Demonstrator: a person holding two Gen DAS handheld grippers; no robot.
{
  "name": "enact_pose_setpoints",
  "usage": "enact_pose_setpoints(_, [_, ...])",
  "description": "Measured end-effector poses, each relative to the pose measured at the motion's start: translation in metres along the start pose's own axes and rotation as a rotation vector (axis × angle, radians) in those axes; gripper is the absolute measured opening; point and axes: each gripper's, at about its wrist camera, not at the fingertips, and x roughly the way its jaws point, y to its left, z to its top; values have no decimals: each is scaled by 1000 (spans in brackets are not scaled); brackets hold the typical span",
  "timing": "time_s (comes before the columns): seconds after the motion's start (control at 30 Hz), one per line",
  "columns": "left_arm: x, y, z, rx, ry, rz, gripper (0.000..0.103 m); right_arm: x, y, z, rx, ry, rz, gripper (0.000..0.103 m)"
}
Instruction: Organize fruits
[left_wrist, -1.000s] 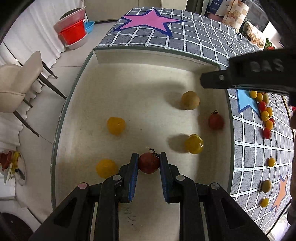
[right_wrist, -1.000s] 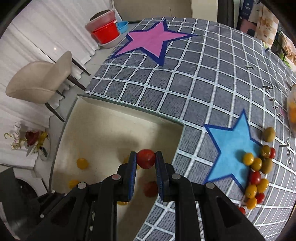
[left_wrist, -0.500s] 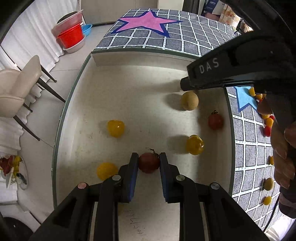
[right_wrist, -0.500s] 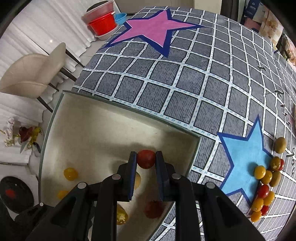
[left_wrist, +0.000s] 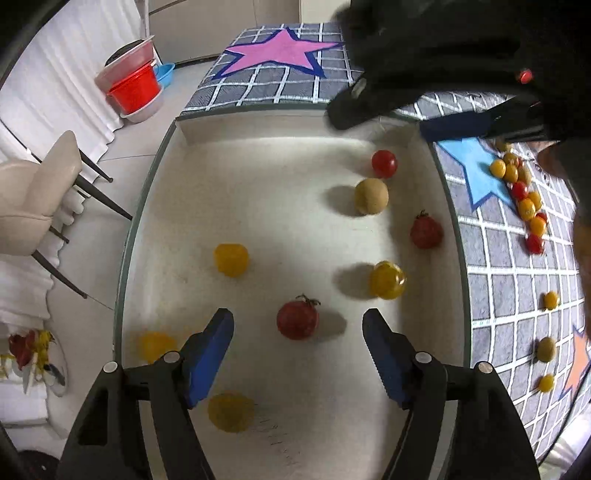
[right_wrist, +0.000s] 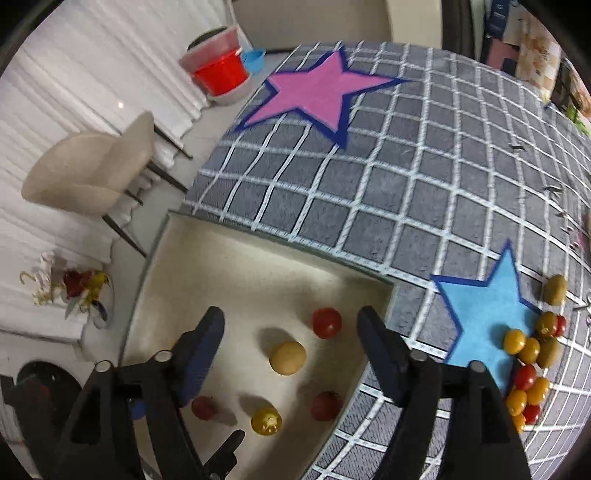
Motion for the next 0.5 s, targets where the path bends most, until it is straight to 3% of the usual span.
enact_pose_setpoints(0.27, [-11,-20,4,67,-4,12,74,-60,-54,-36,124,-92,-86,79])
enact_pose_setpoints(0.5, [-29,-63,21,156,-46,-23,74,-105,-117,-112,257,-59,-198,79])
